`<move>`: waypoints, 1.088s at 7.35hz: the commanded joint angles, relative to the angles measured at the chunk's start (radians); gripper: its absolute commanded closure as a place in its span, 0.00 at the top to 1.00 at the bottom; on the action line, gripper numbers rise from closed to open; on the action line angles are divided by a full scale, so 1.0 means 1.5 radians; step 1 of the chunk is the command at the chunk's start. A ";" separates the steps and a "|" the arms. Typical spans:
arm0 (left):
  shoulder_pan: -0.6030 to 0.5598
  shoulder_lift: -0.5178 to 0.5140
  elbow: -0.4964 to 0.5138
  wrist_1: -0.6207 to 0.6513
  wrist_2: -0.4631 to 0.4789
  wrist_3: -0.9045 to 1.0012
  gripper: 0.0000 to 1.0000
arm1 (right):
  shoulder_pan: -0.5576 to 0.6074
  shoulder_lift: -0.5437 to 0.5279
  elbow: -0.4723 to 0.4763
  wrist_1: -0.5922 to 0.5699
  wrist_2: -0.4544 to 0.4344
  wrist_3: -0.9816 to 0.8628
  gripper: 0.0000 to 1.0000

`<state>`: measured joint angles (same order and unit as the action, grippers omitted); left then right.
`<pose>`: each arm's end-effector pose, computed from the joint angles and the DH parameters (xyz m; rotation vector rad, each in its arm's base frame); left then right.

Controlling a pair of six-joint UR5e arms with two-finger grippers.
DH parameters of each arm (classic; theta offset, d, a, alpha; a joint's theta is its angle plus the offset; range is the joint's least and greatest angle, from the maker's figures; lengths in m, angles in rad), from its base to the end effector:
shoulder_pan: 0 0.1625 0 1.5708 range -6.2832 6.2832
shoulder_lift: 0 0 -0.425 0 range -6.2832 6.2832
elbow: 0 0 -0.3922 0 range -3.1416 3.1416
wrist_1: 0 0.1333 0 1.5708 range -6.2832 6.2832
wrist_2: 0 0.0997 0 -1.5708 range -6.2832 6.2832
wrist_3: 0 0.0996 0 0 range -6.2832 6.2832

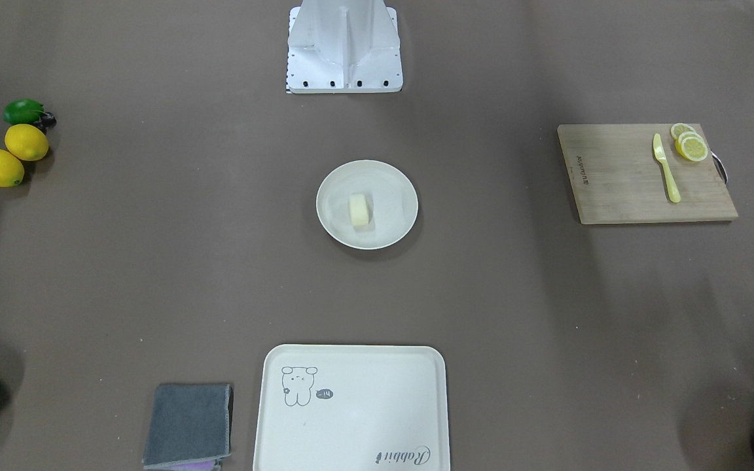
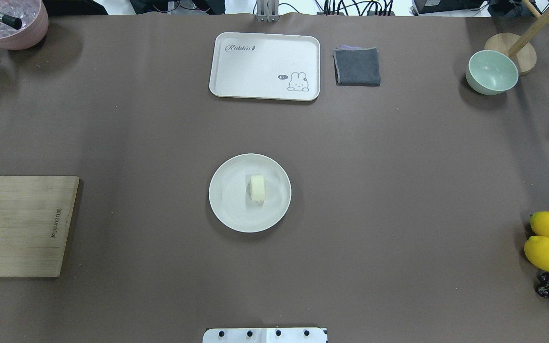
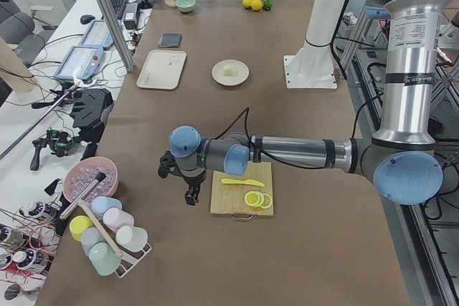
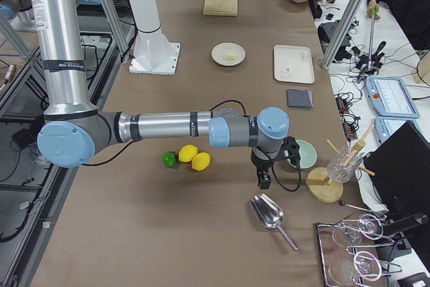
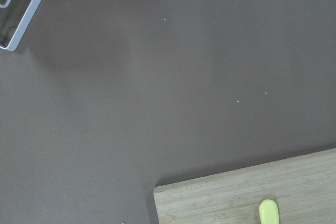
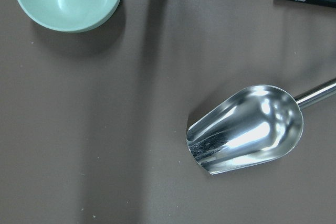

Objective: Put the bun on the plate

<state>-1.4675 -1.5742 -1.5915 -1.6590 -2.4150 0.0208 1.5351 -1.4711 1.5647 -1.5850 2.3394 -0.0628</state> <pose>-0.0070 -0.5034 0.6326 0.0708 0.8479 0.1639 0.0448 -0.5398 0.6122 0.0859 -0.7676 -0.1241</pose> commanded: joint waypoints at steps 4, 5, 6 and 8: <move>-0.006 -0.007 -0.016 0.013 0.000 0.006 0.97 | 0.000 0.002 0.001 -0.007 0.001 -0.001 1.00; -0.006 -0.007 -0.030 0.031 -0.001 0.005 0.97 | 0.000 0.003 0.001 -0.007 0.001 -0.001 1.00; -0.006 -0.007 -0.050 0.055 0.000 0.005 0.97 | 0.000 0.004 0.004 -0.007 0.002 -0.001 1.00; -0.006 -0.004 -0.053 0.057 0.000 0.006 0.97 | -0.005 0.004 0.004 -0.007 0.002 0.001 1.00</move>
<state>-1.4772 -1.5816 -1.6651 -1.5804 -2.4152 0.0287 1.5319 -1.4654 1.5701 -1.5953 2.3421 -0.0631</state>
